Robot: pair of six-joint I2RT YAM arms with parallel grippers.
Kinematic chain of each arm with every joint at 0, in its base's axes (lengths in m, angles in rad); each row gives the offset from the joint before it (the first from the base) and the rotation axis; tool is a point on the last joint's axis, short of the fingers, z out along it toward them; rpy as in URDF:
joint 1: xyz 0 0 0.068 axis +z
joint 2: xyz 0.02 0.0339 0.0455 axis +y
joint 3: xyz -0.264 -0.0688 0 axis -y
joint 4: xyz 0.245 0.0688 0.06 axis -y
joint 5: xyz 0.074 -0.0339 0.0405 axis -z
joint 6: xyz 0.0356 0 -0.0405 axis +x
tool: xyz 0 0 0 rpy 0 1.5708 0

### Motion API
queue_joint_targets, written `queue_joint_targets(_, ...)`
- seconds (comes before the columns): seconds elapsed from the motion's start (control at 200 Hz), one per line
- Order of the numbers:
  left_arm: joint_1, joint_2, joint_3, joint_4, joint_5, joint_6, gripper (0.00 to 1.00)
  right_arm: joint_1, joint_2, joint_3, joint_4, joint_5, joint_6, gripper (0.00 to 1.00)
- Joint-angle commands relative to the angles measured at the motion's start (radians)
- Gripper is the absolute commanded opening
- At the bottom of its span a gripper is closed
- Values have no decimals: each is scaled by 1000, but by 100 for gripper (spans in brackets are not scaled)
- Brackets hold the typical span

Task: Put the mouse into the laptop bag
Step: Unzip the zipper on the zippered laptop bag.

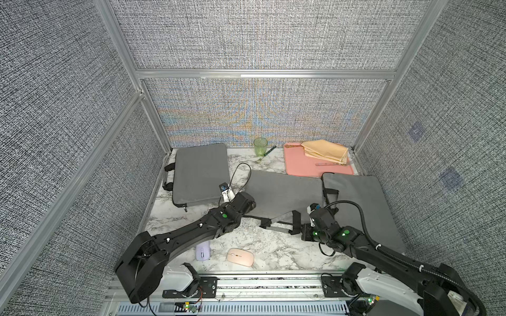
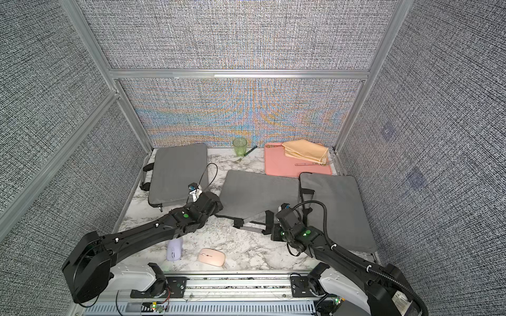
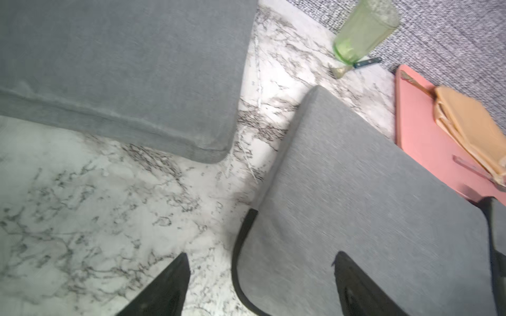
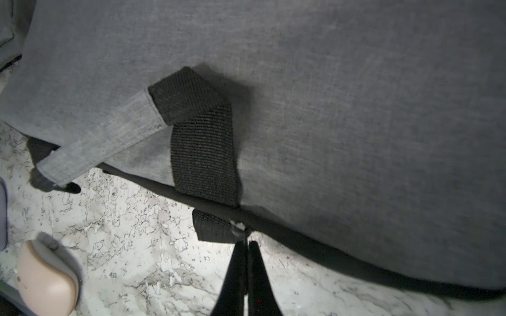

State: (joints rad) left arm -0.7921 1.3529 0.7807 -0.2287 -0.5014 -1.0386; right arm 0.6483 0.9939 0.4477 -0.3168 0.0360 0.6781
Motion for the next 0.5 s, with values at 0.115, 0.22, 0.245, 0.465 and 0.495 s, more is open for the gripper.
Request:
queue_joint_targets(0.115,68,152,22,134,211,113,82,-46,-14,-29,-19,36,12,0)
queue_joint_targets(0.22,70,242,55,218,332,117,80,-62,-21,-38,-8,10,14,0)
queue_joint_targets(0.245,71,266,78,216,367,113,79,-62,-22,-37,-6,-7,7,0)
queue_joint_targets(0.465,64,464,200,332,634,95,40,0,-19,-12,58,-101,-18,0)
queue_joint_targets(0.495,59,477,202,344,641,86,35,18,-12,-1,60,-92,-20,0)
